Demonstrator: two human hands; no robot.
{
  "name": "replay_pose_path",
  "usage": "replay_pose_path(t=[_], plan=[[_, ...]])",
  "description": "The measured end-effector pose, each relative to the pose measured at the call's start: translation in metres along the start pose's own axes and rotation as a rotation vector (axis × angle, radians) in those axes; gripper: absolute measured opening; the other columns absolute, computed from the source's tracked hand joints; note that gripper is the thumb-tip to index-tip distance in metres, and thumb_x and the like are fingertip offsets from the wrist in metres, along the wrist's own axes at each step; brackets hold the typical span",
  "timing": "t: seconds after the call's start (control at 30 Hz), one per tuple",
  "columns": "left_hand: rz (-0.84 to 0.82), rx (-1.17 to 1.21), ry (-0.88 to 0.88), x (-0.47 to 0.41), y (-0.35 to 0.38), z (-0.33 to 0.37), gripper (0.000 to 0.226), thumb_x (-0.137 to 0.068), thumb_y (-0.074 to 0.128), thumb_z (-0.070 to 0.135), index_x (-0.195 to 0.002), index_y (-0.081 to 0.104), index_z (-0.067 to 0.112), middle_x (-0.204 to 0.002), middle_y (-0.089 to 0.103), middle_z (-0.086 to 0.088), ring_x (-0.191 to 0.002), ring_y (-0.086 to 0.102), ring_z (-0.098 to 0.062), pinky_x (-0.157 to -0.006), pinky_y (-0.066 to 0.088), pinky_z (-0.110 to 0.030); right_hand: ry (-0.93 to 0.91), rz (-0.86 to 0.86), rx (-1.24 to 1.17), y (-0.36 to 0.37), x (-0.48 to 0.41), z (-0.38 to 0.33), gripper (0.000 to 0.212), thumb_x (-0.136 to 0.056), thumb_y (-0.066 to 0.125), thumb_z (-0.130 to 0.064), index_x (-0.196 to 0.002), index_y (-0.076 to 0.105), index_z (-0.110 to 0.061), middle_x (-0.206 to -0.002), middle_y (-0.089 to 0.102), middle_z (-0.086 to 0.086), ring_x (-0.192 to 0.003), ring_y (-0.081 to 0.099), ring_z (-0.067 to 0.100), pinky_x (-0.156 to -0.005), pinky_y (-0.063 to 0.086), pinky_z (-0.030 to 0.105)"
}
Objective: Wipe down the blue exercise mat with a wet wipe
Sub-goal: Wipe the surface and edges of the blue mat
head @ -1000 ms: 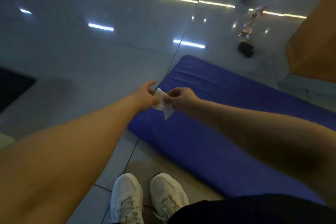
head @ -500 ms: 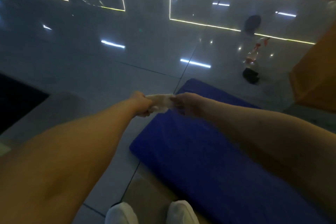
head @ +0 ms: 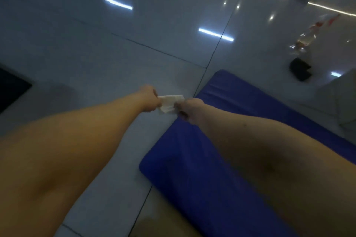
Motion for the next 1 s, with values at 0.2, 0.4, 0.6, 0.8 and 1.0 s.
replay_pose_path(t=[0.2, 0.4, 0.6, 0.8, 1.0], plan=[[0.003, -0.175, 0.080, -0.010, -0.044, 0.035, 0.011, -0.093, 0.065, 0.019, -0.100, 0.060, 0.011, -0.095, 0.062, -0.011, -0.082, 0.061, -0.024, -0.069, 0.050, -0.033, 0.054, 0.019, -0.196, 0.031, 0.011, -0.056, 0.027, -0.102, 0.047, -0.004, -0.128, 0.050, 0.005, -0.089, 0.056, 0.014, -0.066, 0.058, 0.024, -0.073, 0.061, 0.037], [-0.030, -0.319, 0.221, -0.027, -0.070, 0.062, 0.018, -0.095, 0.059, 0.022, -0.095, 0.071, 0.008, -0.087, 0.070, -0.003, -0.082, 0.065, -0.023, -0.067, 0.045, -0.029, 0.040, -0.319, -0.434, 0.058, 0.028, -0.089, 0.029, -0.101, 0.044, -0.004, -0.122, 0.061, 0.007, -0.103, 0.071, 0.020, -0.085, 0.069, 0.029, -0.066, 0.058, 0.036], [0.013, -0.424, 0.292, -0.084, -0.051, 0.068, 0.011, -0.095, 0.059, 0.019, -0.089, 0.051, 0.015, -0.094, 0.056, -0.007, -0.085, 0.052, -0.025, -0.071, 0.037, -0.031, 0.073, -0.440, -0.336, 0.052, -0.003, -0.092, 0.025, -0.106, 0.041, -0.016, -0.112, 0.062, -0.005, -0.104, 0.059, 0.013, -0.090, 0.058, 0.030, -0.095, 0.051, 0.045], [-0.335, -0.260, 0.472, -0.131, 0.023, 0.137, 0.017, -0.086, 0.067, 0.018, -0.100, 0.071, 0.009, -0.095, 0.071, -0.012, -0.086, 0.069, -0.027, -0.080, 0.060, -0.042, 0.000, -0.063, -0.393, -0.038, -0.051, -0.084, 0.017, -0.102, 0.057, -0.010, -0.110, 0.068, 0.000, -0.091, 0.066, 0.016, -0.079, 0.061, 0.025, -0.085, 0.058, 0.039], [-0.259, -0.359, 0.487, -0.184, 0.102, 0.179, 0.016, -0.094, 0.056, 0.017, -0.097, 0.069, 0.008, -0.095, 0.068, -0.008, -0.083, 0.064, -0.023, -0.074, 0.055, -0.034, -0.092, 0.612, -0.236, -0.176, -0.079, -0.045, 0.031, -0.099, 0.056, -0.015, -0.123, 0.067, 0.001, -0.106, 0.069, 0.022, -0.079, 0.061, 0.023, -0.072, 0.056, 0.035]])
Point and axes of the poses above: each hand's wrist, its own x-axis away from the middle knuckle, its own y-axis out of the palm, z = x × y, the point moved 6 cm from there along -x, towards the middle knuckle
